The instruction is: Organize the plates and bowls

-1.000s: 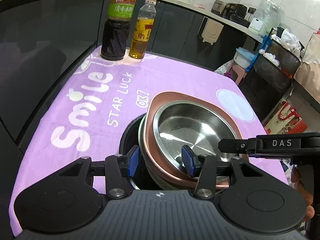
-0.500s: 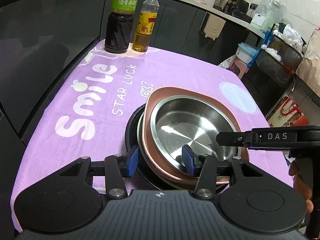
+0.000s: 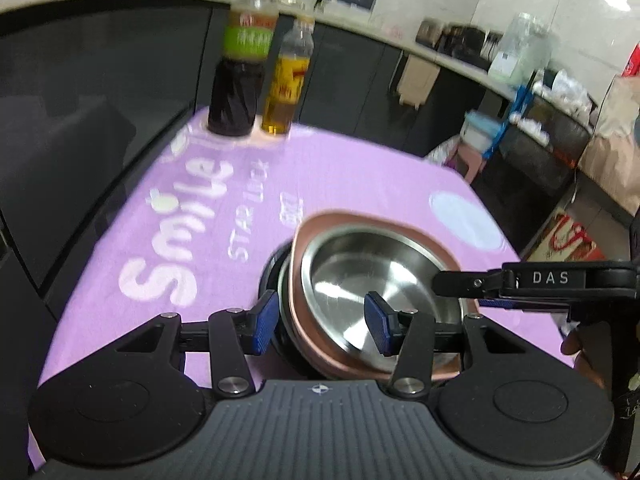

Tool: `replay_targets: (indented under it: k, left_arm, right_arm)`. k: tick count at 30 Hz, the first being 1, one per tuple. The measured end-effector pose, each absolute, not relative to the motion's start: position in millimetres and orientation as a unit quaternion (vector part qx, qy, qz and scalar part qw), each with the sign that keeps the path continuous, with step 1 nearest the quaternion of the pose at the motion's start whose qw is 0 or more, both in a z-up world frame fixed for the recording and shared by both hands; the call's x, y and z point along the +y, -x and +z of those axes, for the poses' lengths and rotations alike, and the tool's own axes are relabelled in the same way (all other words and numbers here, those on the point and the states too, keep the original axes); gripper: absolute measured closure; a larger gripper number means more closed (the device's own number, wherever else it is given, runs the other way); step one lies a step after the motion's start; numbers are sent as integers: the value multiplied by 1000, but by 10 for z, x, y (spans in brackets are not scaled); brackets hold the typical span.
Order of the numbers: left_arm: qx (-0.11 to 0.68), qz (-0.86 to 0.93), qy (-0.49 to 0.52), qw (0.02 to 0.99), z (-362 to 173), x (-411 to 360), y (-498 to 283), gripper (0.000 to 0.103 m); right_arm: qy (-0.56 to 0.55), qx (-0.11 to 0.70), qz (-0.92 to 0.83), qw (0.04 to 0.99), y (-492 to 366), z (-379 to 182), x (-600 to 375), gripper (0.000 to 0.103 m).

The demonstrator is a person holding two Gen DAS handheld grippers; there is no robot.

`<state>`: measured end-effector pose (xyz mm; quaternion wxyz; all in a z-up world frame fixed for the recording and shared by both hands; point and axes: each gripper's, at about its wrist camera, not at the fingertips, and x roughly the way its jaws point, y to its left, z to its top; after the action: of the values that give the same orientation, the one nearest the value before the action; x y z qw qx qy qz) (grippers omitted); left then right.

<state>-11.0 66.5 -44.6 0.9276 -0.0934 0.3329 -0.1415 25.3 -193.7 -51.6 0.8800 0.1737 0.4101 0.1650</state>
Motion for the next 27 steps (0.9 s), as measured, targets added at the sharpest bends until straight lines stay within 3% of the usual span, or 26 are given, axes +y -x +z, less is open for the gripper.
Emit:
replay_targets:
  k: [12, 27]
  left_arm:
    - [352, -124, 117, 920, -608, 783, -33, 51]
    - [381, -139, 124, 906, -749, 729, -142, 44]
  right_arm:
    - [-226, 413, 155, 868, -188, -635, -2191, 45]
    - [-235, 445, 172, 847, -236, -705, -2052, 44]
